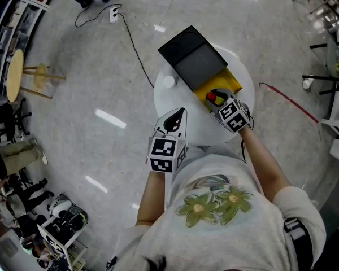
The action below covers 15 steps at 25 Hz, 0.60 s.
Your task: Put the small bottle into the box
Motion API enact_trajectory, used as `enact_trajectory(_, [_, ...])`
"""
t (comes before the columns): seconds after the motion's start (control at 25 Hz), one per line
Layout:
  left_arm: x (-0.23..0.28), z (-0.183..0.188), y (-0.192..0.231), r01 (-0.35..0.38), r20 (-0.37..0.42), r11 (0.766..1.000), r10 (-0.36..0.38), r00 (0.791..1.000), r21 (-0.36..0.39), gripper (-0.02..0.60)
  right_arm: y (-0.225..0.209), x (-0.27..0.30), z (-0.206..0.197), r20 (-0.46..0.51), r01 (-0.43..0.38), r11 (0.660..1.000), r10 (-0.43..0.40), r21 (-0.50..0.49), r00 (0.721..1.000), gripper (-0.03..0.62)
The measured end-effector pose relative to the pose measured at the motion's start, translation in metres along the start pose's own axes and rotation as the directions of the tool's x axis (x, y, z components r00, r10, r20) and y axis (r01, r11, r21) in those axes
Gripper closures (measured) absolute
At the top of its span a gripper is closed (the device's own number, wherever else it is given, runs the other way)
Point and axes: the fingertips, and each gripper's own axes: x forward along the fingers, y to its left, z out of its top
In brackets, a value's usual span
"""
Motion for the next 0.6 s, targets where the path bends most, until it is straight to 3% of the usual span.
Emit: enact_trajectory(0.6, [0.010,0.003,0.003,0.005,-0.013,1.000,-0.005,1.000,0.000,0.578,-0.002,0.008,-0.011,-0.032,-0.021,1.000,0.021,-0.020,0.999,0.447])
